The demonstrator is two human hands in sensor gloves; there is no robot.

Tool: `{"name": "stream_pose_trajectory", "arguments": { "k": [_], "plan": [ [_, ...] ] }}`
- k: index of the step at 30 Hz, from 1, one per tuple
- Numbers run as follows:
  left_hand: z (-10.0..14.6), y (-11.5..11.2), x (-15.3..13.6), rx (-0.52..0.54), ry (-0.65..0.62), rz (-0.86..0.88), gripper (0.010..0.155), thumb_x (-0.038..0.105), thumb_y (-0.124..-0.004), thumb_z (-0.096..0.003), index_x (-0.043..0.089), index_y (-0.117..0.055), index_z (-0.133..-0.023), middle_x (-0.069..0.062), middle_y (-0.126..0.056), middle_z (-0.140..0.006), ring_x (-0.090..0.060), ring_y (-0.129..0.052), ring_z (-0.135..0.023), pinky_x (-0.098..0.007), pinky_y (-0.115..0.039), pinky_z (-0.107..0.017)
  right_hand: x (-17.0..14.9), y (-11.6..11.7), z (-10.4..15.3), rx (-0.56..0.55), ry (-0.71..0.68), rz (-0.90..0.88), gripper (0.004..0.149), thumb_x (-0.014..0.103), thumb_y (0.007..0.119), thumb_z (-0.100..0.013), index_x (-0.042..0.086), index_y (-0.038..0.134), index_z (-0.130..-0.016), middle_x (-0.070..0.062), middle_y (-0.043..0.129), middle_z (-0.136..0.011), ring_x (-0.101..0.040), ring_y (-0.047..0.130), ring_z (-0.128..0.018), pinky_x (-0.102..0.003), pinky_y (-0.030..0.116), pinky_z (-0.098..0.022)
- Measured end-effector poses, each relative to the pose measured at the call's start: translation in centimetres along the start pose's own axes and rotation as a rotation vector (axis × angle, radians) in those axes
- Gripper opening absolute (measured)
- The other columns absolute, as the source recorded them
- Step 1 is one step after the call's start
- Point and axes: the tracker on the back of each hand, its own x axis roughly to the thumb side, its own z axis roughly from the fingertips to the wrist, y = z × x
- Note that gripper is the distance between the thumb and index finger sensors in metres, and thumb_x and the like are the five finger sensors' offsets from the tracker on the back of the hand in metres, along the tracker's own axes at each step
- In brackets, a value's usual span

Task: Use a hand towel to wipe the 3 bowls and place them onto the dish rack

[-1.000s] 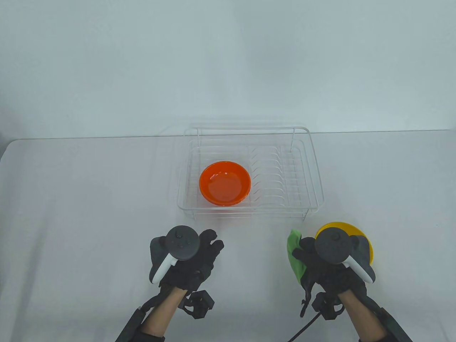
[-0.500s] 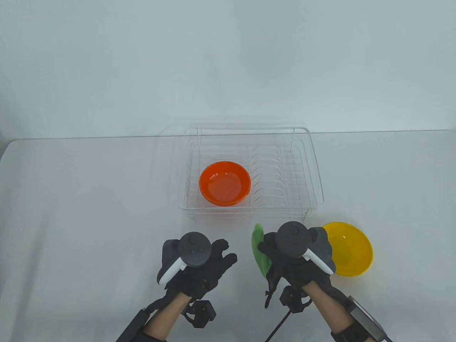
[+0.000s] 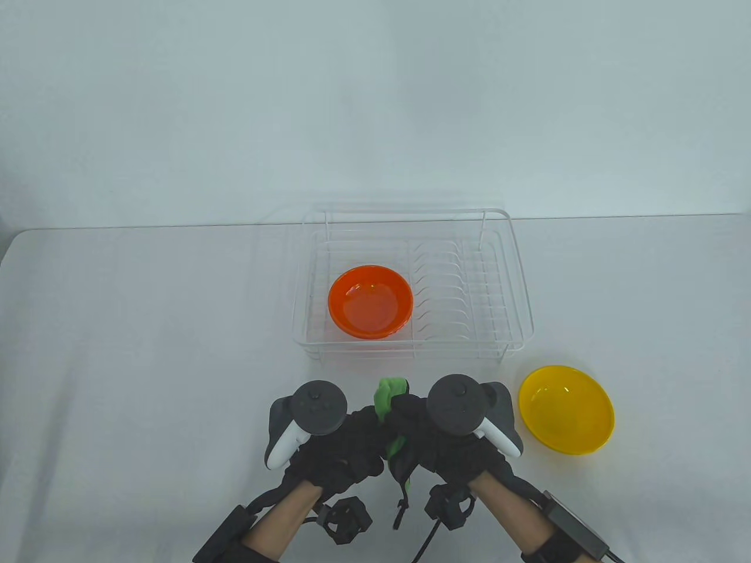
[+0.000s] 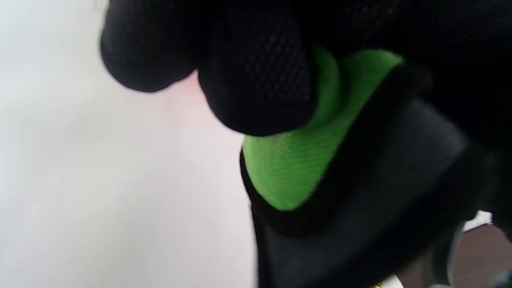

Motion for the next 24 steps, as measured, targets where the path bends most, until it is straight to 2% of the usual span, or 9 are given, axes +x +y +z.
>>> {"name": "stream_pose_trajectory", "arguments": {
  "k": [5,9,13,20,24],
  "plan": [
    [0.1,-0.2,0.4,0.000,-0.018,-0.053,0.051,0.033,-0.070,-0.0531,-0.001,-0.071,-0.090,-0.008,-0.094,-0.061,-0.008,-0.102,-0.030,-0.034,-0.088,-0.036,-0.5,-0.3,0.5,0.043,0.024,-0.037,0.050,0.038,0.067,-0.056,0.005,0.075,-0.092,-0.015,0.095,-0.073,-0.024,0.103,-0.049,-0.041,0.087,-0.036],
    [0.1,-0.1,0.7,-0.001,-0.035,-0.072,0.050,0.035,-0.070,-0.0537,0.002,-0.072,-0.091,-0.008,-0.094,-0.062,-0.009,-0.102,-0.031,-0.034,-0.088,-0.036,-1.3,-1.8,1.0,0.043,0.059,-0.037,0.052,0.041,0.068,-0.056,0.004,0.074,-0.092,-0.016,0.095,-0.074,-0.026,0.101,-0.050,-0.043,0.085,-0.037],
    [0.3,0.6,0.5,0.017,-0.030,-0.076,0.050,0.034,-0.069,-0.0541,0.002,-0.071,-0.092,-0.008,-0.093,-0.063,-0.010,-0.102,-0.032,-0.034,-0.087,-0.036,-4.0,-5.3,2.0,0.023,0.170,0.025,0.054,0.043,0.069,-0.055,0.004,0.073,-0.094,-0.017,0.093,-0.076,-0.027,0.100,-0.051,-0.044,0.084,-0.039],
    [0.4,1.2,0.2,0.045,-0.018,-0.131,0.049,0.034,-0.068,-0.0546,0.003,-0.070,-0.093,-0.008,-0.092,-0.064,-0.010,-0.102,-0.033,-0.035,-0.086,-0.037,-11.5,-12.6,4.4,-0.113,0.481,0.220,0.057,0.043,0.072,-0.054,0.003,0.071,-0.096,-0.018,0.091,-0.078,-0.029,0.098,-0.054,-0.046,0.082,-0.042],
    [0.4,1.3,0.2,0.044,-0.012,-0.132,0.049,0.034,-0.067,-0.0547,0.003,-0.070,-0.093,-0.008,-0.092,-0.064,-0.011,-0.102,-0.034,-0.035,-0.086,-0.037,-16.1,-15.1,5.6,-0.162,0.642,0.331,0.058,0.043,0.072,-0.054,0.004,0.069,-0.097,-0.018,0.090,-0.079,-0.029,0.097,-0.056,-0.047,0.082,-0.043]
  ]
}}
